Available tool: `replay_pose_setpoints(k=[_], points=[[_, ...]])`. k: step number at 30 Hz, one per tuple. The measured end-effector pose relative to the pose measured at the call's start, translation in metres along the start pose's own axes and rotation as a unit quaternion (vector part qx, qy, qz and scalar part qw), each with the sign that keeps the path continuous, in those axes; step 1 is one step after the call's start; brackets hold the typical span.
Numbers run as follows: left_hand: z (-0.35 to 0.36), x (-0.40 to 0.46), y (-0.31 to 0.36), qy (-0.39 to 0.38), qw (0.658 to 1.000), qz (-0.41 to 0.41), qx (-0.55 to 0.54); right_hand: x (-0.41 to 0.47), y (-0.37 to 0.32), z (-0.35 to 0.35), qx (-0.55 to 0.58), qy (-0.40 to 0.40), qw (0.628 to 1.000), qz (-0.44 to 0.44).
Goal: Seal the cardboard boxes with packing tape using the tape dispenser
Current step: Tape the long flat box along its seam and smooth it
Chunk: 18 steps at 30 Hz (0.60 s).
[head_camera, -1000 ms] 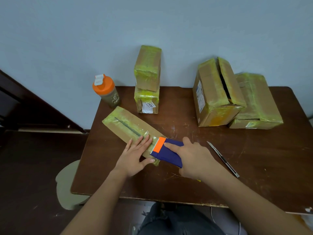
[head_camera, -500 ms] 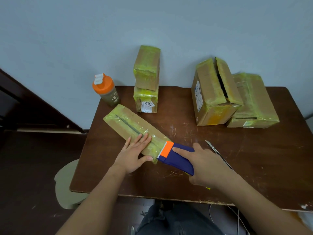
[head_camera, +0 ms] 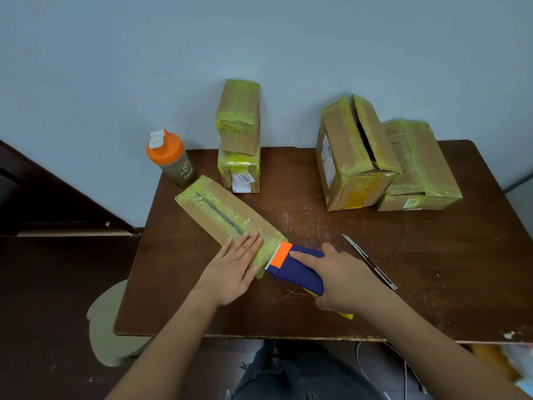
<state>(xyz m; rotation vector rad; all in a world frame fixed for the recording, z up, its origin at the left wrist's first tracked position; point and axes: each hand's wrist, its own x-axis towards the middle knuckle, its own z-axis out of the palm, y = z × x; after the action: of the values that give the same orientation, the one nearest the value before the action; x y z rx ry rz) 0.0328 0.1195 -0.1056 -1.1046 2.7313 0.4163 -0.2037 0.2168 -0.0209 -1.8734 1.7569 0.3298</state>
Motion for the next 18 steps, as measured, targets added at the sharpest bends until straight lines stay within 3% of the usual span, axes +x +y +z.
replay_pose_setpoints(k=[6, 18], points=[[0.001, 0.003, -0.003, -0.002, 0.999, 0.031, 0.01, 0.001, 0.002, -0.001, 0.001, -0.006, 1.0, 0.002], [-0.016, 0.006, -0.032, -0.035, 0.997, -0.05, -0.037, 0.036, -0.023, -0.011, 0.012, 0.033, 0.999, -0.015]])
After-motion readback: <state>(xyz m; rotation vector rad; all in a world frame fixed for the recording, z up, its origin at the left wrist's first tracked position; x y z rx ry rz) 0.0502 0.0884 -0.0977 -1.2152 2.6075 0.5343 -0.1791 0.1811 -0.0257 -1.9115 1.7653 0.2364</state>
